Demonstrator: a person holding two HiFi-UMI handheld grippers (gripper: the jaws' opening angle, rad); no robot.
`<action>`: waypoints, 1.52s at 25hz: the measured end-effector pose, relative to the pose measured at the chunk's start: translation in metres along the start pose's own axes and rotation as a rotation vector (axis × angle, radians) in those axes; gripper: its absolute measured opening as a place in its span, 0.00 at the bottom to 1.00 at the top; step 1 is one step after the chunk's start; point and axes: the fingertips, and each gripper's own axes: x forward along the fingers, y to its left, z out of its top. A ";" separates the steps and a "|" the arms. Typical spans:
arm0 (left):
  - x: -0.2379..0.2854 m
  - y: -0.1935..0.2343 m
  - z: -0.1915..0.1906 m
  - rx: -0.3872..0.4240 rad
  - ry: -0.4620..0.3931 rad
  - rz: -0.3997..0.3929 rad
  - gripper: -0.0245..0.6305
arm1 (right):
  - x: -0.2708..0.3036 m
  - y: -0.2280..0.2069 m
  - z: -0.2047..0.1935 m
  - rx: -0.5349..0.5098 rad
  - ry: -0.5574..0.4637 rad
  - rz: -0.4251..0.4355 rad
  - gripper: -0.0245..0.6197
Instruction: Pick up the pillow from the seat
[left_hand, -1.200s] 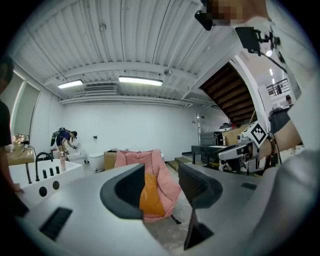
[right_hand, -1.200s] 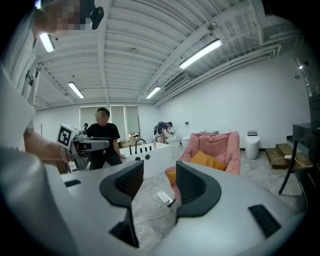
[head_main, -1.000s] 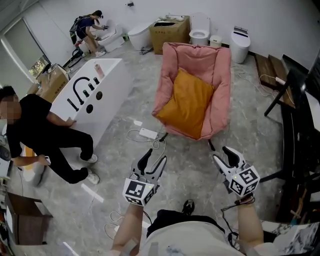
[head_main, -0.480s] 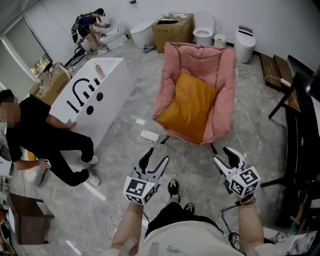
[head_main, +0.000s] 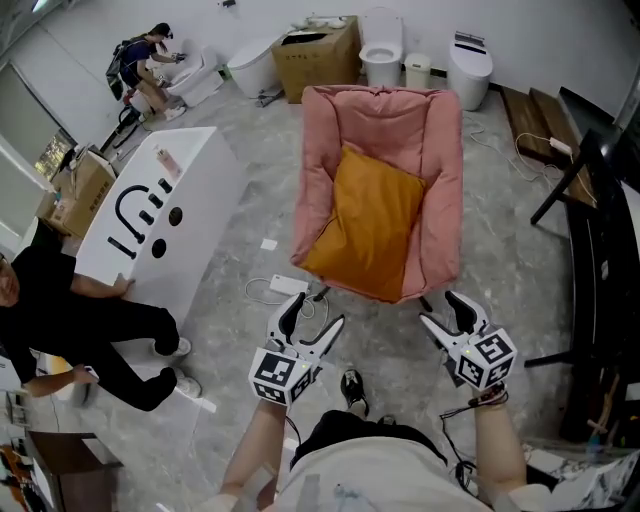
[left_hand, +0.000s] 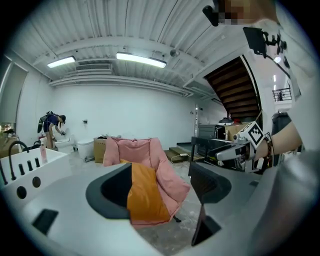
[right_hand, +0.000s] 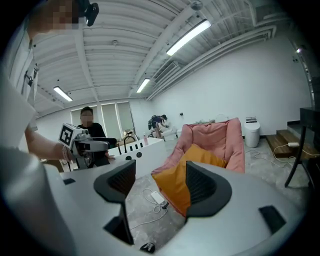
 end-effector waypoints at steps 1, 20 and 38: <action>0.008 0.007 0.000 -0.003 0.012 -0.012 0.58 | 0.008 -0.004 0.002 0.010 0.005 -0.005 0.51; 0.141 0.114 -0.026 -0.156 0.222 -0.136 0.71 | 0.127 -0.107 -0.007 0.230 0.121 -0.082 0.64; 0.344 0.200 -0.126 -0.319 0.542 -0.087 0.75 | 0.284 -0.282 -0.107 0.592 0.346 -0.026 0.64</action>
